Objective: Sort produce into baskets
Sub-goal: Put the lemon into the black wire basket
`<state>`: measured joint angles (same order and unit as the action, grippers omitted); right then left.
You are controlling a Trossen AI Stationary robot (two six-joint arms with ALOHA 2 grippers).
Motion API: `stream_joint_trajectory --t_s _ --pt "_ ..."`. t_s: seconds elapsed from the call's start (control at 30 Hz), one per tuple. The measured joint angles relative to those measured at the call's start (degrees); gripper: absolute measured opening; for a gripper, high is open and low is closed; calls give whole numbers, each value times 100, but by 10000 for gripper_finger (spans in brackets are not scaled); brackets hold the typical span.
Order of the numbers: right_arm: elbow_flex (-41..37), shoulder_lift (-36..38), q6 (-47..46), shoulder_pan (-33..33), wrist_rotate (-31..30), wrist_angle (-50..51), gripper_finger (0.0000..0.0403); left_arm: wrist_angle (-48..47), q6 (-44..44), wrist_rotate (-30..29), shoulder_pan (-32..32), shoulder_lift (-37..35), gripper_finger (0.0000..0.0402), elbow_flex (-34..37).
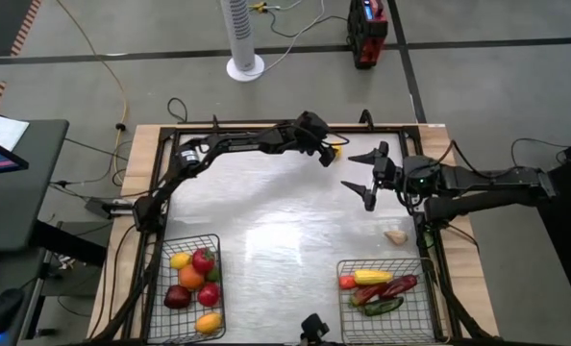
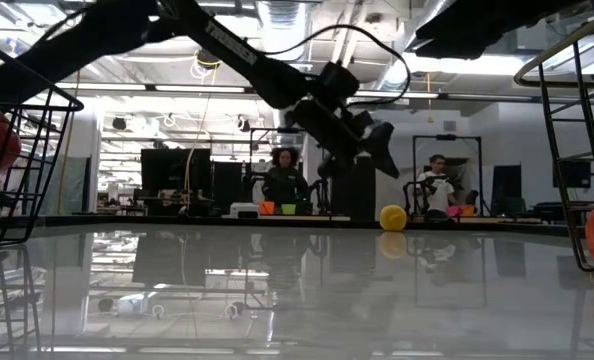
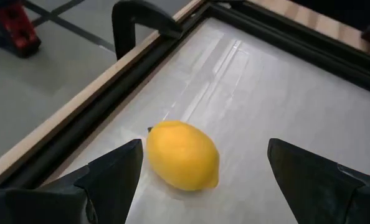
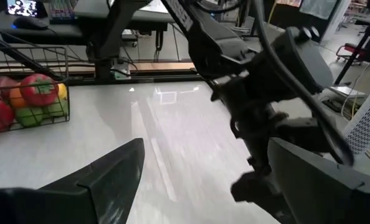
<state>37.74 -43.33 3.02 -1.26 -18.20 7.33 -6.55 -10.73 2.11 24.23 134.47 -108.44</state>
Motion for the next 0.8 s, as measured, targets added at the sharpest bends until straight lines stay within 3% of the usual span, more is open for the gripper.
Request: stream_joint_trajectory --t_s 0.3,0.43,0.53,0.67,0.8 --pt "0 -9 -109 64 4 14 365 106 -110 -249 4 171 333 -112" --pt "0 -8 -222 64 4 217 365 -83 313 -65 -47 67 333 -104" --pt "0 -9 -345 64 -79 345 365 -174 740 -282 -273 -221 328 -95" --pt "0 23 -466 64 -374 589 365 217 1320 -1038 -670 -655 304 442" --pt "0 29 -570 82 -415 781 365 721 1420 -1463 -849 -1184 271 1467"
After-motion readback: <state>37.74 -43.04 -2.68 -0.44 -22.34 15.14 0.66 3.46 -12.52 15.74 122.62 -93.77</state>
